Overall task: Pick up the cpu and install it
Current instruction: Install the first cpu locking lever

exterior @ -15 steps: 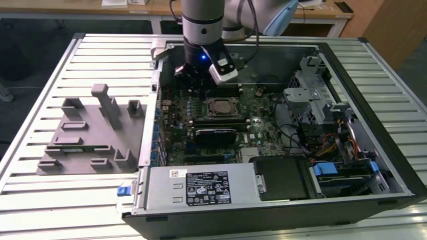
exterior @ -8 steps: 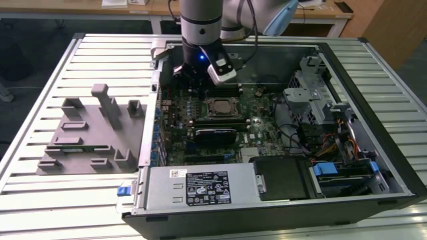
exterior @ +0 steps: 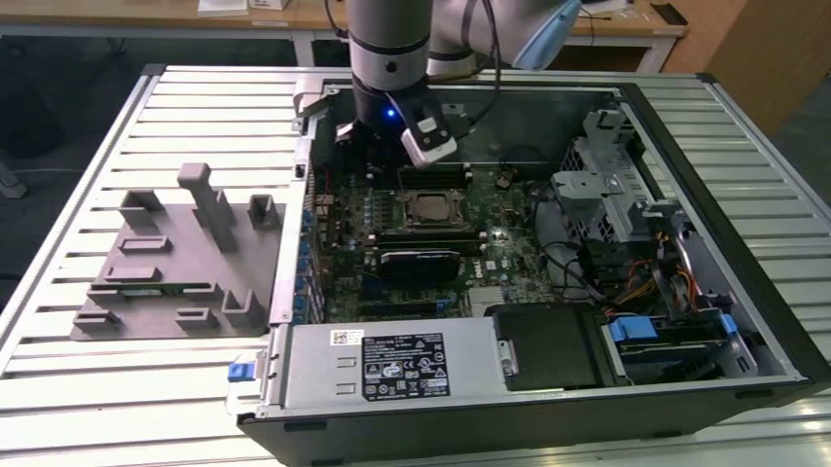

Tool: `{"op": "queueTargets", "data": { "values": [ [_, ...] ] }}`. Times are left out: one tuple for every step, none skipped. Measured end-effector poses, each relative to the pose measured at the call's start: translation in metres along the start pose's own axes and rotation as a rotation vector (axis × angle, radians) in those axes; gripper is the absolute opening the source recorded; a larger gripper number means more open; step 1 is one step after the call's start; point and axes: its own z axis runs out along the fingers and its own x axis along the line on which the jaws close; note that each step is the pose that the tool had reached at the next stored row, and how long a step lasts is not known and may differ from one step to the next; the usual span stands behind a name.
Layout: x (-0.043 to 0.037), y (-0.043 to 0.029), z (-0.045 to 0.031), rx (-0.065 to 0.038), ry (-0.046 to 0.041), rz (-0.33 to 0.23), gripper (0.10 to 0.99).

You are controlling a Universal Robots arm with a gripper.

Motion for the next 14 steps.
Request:
{"op": "queueTargets", "data": {
  "values": [
    [0.0004,-0.0001,0.0000,-0.014,-0.0001,0.000,0.106],
    [0.0008,-0.0001,-0.0001,-0.027,0.0001,0.000,0.106],
    [0.0012,-0.0002,-0.0001,-0.039,0.0000,0.000,0.106],
    [0.0017,-0.0004,-0.0001,-0.052,-0.0001,0.000,0.106],
    [0.0022,-0.0005,-0.0001,-0.063,-0.0001,0.000,0.106],
    [0.0027,-0.0006,-0.0001,-0.075,-0.0002,0.000,0.106],
    [0.0030,-0.0007,-0.0001,-0.084,-0.0002,0.001,0.106],
    [0.0031,-0.0008,-0.0001,-0.092,-0.0002,0.001,0.106],
    [0.0032,-0.0010,-0.0001,-0.101,-0.0004,0.001,0.106],
    [0.0032,-0.0010,-0.0002,-0.107,-0.0004,0.001,0.106],
    [0.0032,-0.0010,-0.0001,-0.107,-0.0004,0.001,0.106],
    [0.0032,-0.0010,-0.0001,-0.107,-0.0004,0.001,0.106],
    [0.0028,-0.0010,-0.0001,-0.107,-0.0003,0.001,0.106],
    [0.0019,-0.0010,-0.0002,-0.107,-0.0002,0.001,0.106]
  ]
}}
